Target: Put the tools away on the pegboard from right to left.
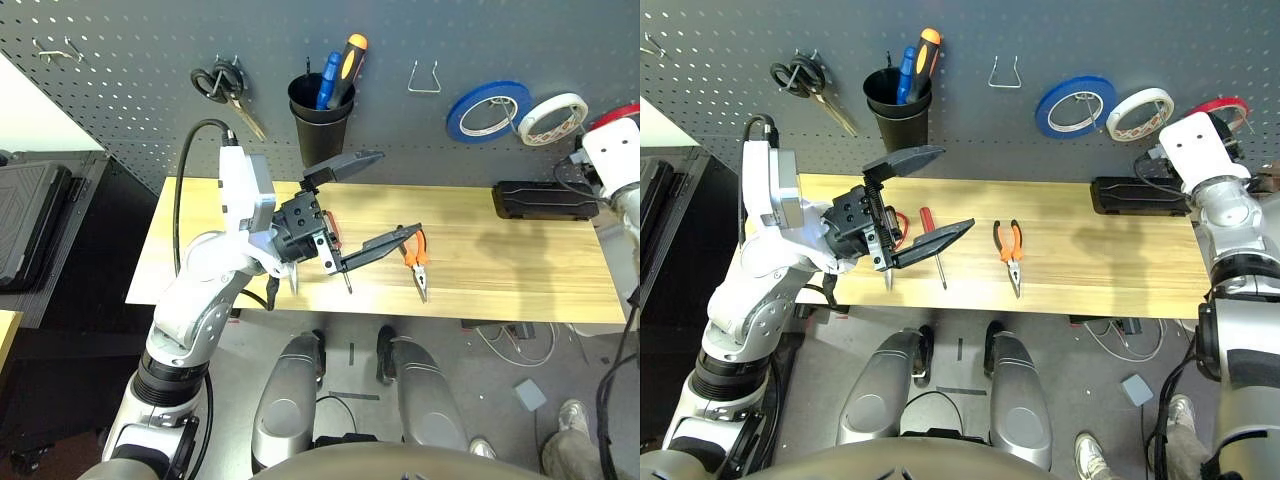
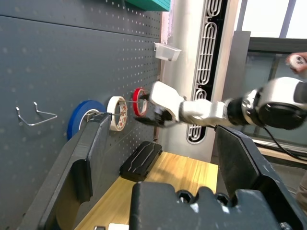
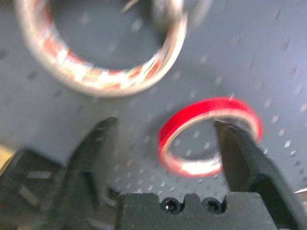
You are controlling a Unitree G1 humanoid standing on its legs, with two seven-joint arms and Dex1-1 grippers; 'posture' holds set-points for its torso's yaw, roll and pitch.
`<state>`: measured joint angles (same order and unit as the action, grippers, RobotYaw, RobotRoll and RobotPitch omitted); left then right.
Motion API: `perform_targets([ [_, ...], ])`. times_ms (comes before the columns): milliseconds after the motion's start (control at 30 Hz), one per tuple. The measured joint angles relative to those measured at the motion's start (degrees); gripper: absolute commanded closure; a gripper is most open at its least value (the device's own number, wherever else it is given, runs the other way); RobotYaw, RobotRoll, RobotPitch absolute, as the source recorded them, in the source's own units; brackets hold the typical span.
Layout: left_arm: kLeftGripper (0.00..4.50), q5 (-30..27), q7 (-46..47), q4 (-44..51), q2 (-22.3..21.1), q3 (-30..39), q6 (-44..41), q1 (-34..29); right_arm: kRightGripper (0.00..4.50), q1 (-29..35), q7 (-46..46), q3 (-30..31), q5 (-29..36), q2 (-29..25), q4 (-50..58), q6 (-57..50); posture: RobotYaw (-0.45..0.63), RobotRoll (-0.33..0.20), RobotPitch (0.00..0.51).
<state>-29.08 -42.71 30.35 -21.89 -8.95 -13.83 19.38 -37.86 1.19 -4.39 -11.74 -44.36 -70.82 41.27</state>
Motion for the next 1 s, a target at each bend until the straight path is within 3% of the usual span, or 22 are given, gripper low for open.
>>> perform_targets([
  [167,0.0,0.32,0.0,0.02,-1.26,-0.04,-0.34,-0.5,0.03,9.85,2.27,-1.31,2.82,1.67,4.51,4.23,0.22,0.0,0.258],
  [400,0.0,3.63,0.07,-1.5,-6.1,-0.97,-4.56,-2.01,0.03,17.67,15.42,-1.75,10.3,7.37,12.99,-5.79,0.2,0.0,0.264],
  [533,0.0,6.73,-0.98,-2.81,-10.37,-2.8,-7.04,-4.4,0.03,22.34,21.78,-1.91,15.1,12.56,25.61,-20.96,0.2,0.0,0.265],
  [700,0.0,11.19,-2.12,-4.35,-15.0,-4.68,-9.13,-4.72,0.03,26.14,23.12,-0.44,18.76,18.5,45.42,-43.67,0.2,0.0,0.267],
  [867,0.0,15.39,-3.39,-4.91,-18.09,-6.39,-10.8,-4.8,0.03,25.23,21.7,1.87,20.66,22.61,59.53,-65.48,0.21,0.0,0.27],
  [1000,0.0,17.12,-3.73,-6.09,-18.87,-7.01,-12.07,-4.82,0.03,21.85,19.44,3.27,21.03,25.69,61.9,-77.73,0.23,0.0,0.274],
])
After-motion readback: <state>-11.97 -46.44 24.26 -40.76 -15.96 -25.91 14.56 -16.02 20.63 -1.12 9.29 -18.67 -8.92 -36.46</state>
